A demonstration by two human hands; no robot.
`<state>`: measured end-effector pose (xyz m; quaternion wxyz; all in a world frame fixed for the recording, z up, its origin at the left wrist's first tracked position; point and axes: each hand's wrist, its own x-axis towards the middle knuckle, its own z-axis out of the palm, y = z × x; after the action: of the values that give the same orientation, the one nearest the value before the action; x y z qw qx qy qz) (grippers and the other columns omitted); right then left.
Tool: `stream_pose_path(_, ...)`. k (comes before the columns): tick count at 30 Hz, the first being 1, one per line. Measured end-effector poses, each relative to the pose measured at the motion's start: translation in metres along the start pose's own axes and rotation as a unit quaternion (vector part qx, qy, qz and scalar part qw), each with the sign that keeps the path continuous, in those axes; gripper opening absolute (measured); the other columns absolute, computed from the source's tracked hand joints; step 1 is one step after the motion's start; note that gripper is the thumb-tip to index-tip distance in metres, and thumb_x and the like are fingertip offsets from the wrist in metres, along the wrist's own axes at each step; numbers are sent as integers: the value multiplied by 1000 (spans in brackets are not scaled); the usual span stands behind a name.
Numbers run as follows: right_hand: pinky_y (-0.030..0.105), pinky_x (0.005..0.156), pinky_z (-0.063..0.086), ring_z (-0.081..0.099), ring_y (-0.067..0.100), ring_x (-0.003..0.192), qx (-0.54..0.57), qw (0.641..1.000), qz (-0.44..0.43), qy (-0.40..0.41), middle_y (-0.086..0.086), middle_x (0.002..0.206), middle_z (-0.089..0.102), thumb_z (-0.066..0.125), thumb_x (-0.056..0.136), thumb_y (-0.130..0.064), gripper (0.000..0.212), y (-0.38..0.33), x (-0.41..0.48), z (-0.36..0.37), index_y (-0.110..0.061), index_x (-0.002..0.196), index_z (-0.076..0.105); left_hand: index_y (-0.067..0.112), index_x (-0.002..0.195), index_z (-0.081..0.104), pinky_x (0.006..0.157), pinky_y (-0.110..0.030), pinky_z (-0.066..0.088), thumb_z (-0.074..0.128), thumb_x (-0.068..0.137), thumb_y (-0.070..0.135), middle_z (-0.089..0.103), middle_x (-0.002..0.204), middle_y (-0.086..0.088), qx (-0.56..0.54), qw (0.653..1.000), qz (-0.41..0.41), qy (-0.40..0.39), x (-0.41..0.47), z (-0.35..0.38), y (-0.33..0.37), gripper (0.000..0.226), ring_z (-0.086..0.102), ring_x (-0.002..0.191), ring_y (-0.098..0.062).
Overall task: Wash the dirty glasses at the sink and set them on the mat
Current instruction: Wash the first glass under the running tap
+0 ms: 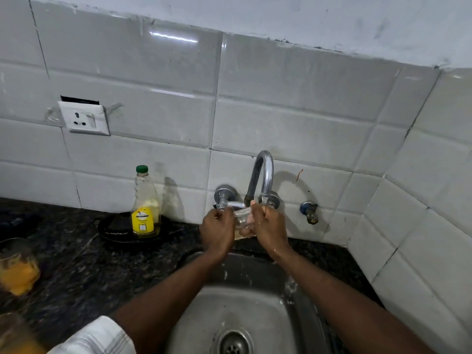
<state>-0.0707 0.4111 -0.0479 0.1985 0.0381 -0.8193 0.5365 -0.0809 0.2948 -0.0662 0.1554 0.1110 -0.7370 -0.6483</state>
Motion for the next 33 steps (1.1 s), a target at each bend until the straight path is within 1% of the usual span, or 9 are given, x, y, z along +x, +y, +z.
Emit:
stream_pose_path(3, 42, 59, 60, 71, 21, 60, -5, 998, -42, -46, 10, 72, 72, 51, 100, -38, 40, -5, -1, 0, -6, 83, 66, 10, 79, 65, 53, -24, 44, 55, 97, 28, 71, 81, -13, -37, 999, -8, 12, 3, 2, -9, 28, 60, 67, -20)
stream_pose_path(7, 41, 59, 55, 65, 17, 56, -125, 981, -130, -68, 5, 63, 66, 42, 96, -51, 52, 4, -9, -8, -12, 71, 63, 4, 94, 60, 72, -35, 60, 46, 84, 43, 68, 92, -16, -84, 904, -290, -304, 27, -9, -12, 43, 64, 83, -32)
stream_pose_path(11, 39, 60, 61, 70, 19, 61, 1, 1000, 3, 7, 11, 72, 71, 46, 102, -35, 39, 3, -4, 2, -7, 81, 65, 8, 87, 69, 61, -26, 47, 58, 95, 39, 69, 81, -6, -28, 1000, -14, 4, 1, 3, -13, 33, 64, 78, -25)
stream_pose_path(13, 37, 61, 60, 71, 20, 63, -1, 1000, -15, -13, 9, 74, 71, 47, 101, -37, 39, -1, -2, 0, -8, 83, 66, 12, 75, 64, 51, -21, 40, 57, 97, 29, 62, 68, -1, -39, 999, 21, 12, -6, 0, -10, 28, 58, 68, -22)
stream_pose_path(16, 36, 58, 55, 65, 15, 58, -114, 983, -132, -48, 3, 64, 66, 46, 100, -41, 46, 4, -2, -10, -9, 73, 65, 10, 83, 59, 52, -23, 42, 36, 102, 37, 60, 74, -8, -54, 940, -239, -238, 15, -6, -2, 41, 54, 64, -20)
stream_pose_path(18, 36, 54, 54, 64, 16, 56, -125, 980, -156, -21, 3, 62, 65, 47, 100, -37, 44, 9, -4, -10, -8, 72, 64, 8, 89, 60, 60, -28, 45, 34, 101, 42, 63, 80, -11, -58, 916, -268, -293, 18, -7, -3, 44, 58, 71, -24)
stream_pose_path(23, 32, 53, 57, 68, 13, 55, -22, 999, -37, 17, 3, 65, 68, 49, 101, -36, 38, -1, 1, 2, -11, 77, 64, 8, 79, 70, 62, -29, 46, 59, 93, 32, 69, 77, -10, -63, 997, -16, 29, 7, 10, -22, 29, 63, 73, -26)
stream_pose_path(28, 18, 49, 47, 59, 3, 51, -144, 976, -161, -37, -3, 61, 61, 52, 100, -31, 37, 8, -3, -6, -12, 71, 63, 4, 98, 59, 65, -32, 49, 32, 98, 40, 65, 89, -15, -42, 898, -301, -317, 28, -8, -6, 46, 59, 76, -27)
stream_pose_path(33, 37, 59, 60, 70, 17, 59, -26, 1000, -13, 8, 7, 69, 70, 50, 100, -37, 37, -1, 3, 1, -11, 79, 65, 7, 89, 70, 54, -26, 46, 57, 95, 31, 72, 87, -13, -23, 1000, -16, 12, -2, 5, -13, 29, 63, 71, -21)
